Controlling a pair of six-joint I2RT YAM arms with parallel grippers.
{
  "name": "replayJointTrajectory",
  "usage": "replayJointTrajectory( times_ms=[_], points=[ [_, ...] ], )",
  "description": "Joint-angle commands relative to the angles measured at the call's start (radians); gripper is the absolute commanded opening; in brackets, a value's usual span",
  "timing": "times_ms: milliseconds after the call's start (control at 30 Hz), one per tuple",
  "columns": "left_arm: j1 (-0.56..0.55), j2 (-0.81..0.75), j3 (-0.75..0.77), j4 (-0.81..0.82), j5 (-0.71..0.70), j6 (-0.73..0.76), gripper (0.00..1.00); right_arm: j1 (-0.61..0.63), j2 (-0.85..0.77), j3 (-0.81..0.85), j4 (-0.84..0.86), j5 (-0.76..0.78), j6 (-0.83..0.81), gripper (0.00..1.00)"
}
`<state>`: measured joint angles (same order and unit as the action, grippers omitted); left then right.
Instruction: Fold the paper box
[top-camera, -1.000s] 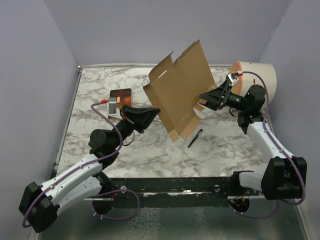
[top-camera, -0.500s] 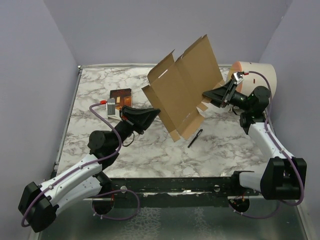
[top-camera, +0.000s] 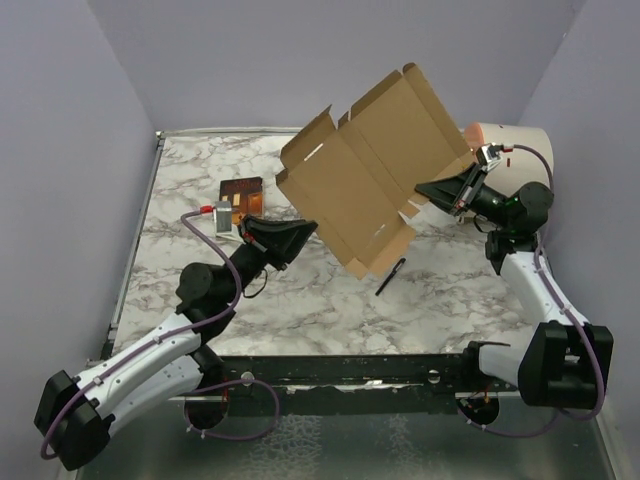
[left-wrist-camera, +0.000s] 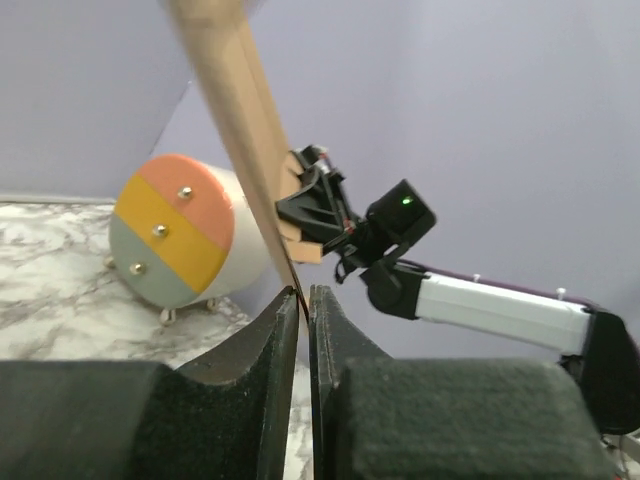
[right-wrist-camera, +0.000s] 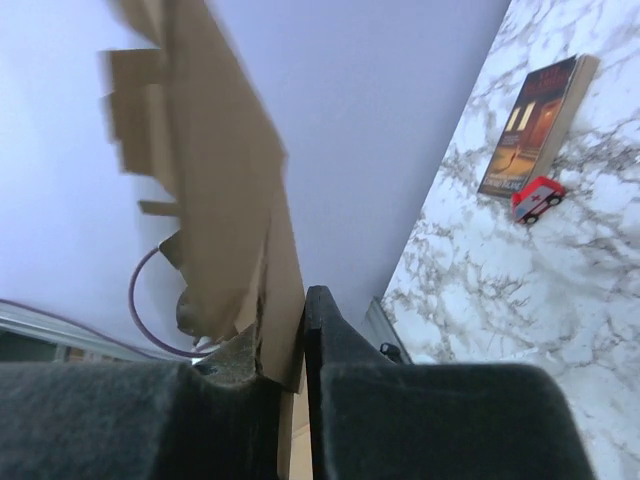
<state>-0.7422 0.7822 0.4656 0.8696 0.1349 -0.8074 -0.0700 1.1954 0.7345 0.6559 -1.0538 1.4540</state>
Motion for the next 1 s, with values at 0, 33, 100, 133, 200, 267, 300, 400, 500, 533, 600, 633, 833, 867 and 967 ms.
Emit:
replayJointTrajectory(
  times_ms=[0,33,100,133,200,267,300,400,500,533,600,633,833,867,967],
  points=[
    [-0.008,-0.097,-0.033,-0.133,-0.116,0.037,0.21,-0.052,-0.039,-0.027,0.093,0.004,-0.01,0.04],
    [-0.007,-0.117,-0.031,-0.205,-0.15,0.044,0.28,-0.059,-0.042,-0.029,0.088,-0.002,-0.027,0.03],
    [-0.008,-0.153,-0.002,-0.399,-0.216,0.06,0.4,-0.068,-0.053,-0.026,0.065,-0.016,-0.088,0.02],
    [-0.008,-0.168,0.015,-0.491,-0.247,0.069,0.44,-0.07,-0.059,-0.018,0.035,-0.025,-0.134,0.01],
    [-0.007,-0.196,0.044,-0.661,-0.285,0.084,0.5,-0.071,-0.076,-0.003,-0.036,-0.044,-0.247,0.01],
    [-0.007,-0.236,0.061,-0.772,-0.296,0.103,0.54,-0.072,-0.099,0.007,-0.098,-0.061,-0.361,0.01],
    [-0.008,-0.259,0.067,-0.816,-0.305,0.108,0.57,-0.072,-0.112,0.008,-0.124,-0.07,-0.418,0.01],
    [-0.008,-0.339,0.081,-0.901,-0.324,0.136,0.66,-0.073,-0.141,0.002,-0.191,-0.108,-0.57,0.01],
    [-0.008,-0.41,0.096,-0.93,-0.342,0.184,0.77,-0.073,-0.169,0.004,-0.273,-0.15,-0.725,0.01],
    [-0.008,-0.423,0.103,-0.93,-0.344,0.202,0.8,-0.073,-0.175,0.01,-0.298,-0.174,-0.781,0.01],
    [-0.008,-0.423,0.134,-0.934,-0.333,0.239,0.85,-0.073,-0.181,0.03,-0.376,-0.209,-0.884,0.01],
    [-0.007,-0.411,0.156,-0.94,-0.32,0.26,0.87,-0.073,-0.181,0.04,-0.41,-0.233,-0.937,0.01],
    [-0.007,-0.147,0.414,-1.085,-0.181,0.376,0.93,-0.073,-0.173,0.127,-0.686,-0.301,-1.224,0.01],
    [-0.007,-0.092,0.463,-1.106,-0.154,0.392,0.93,-0.073,-0.17,0.137,-0.717,-0.305,-1.259,0.01],
    [-0.004,0.043,0.586,-1.114,-0.063,0.436,0.96,-0.073,-0.164,0.164,-0.796,-0.31,-1.34,0.01]
  ],
)
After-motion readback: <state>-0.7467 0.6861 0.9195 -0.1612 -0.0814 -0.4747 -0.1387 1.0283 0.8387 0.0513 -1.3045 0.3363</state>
